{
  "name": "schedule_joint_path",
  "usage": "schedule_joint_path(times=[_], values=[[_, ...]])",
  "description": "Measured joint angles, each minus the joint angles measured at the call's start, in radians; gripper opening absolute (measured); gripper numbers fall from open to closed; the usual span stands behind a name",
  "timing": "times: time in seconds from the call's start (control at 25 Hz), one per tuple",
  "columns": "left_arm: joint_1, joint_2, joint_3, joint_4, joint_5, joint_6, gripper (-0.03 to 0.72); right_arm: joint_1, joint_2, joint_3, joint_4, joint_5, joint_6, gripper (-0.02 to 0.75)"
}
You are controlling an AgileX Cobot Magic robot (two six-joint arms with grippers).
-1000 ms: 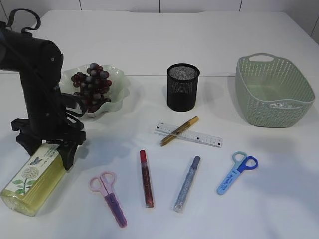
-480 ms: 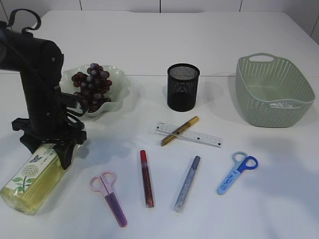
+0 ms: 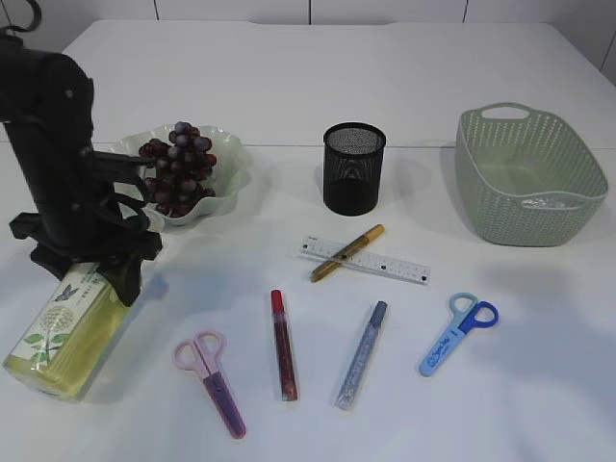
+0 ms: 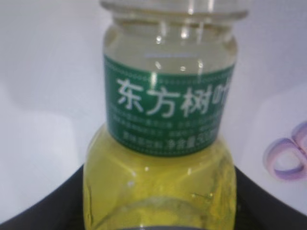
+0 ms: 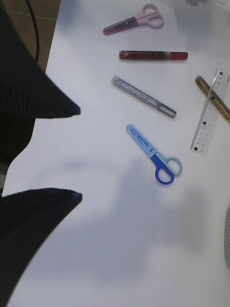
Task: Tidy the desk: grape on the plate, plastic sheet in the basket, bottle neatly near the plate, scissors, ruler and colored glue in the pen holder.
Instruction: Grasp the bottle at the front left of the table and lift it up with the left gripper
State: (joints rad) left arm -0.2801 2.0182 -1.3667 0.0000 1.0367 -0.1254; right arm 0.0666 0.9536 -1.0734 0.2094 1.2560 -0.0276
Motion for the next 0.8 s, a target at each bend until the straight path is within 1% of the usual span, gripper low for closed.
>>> schedule_joint_path(times=[0.32, 0.56, 0.8], values=[[0.039, -0.311, 0.25, 0.0, -0.179, -0.033, 0.435, 0.0, 0.0, 0.0, 0.0, 0.0, 0.0, 0.385], [0.041, -0.496, 0.435, -0.005, -0.478, -0.046, 0.435, 0.0, 0.0, 0.0, 0.006, 0.0, 0.0, 0.385], [0.041, -0.589, 0.628, -0.005, -0.75, -0.048, 0.435, 0.0, -0.005, 0.0, 0.032, 0.0, 0.0, 0.385]])
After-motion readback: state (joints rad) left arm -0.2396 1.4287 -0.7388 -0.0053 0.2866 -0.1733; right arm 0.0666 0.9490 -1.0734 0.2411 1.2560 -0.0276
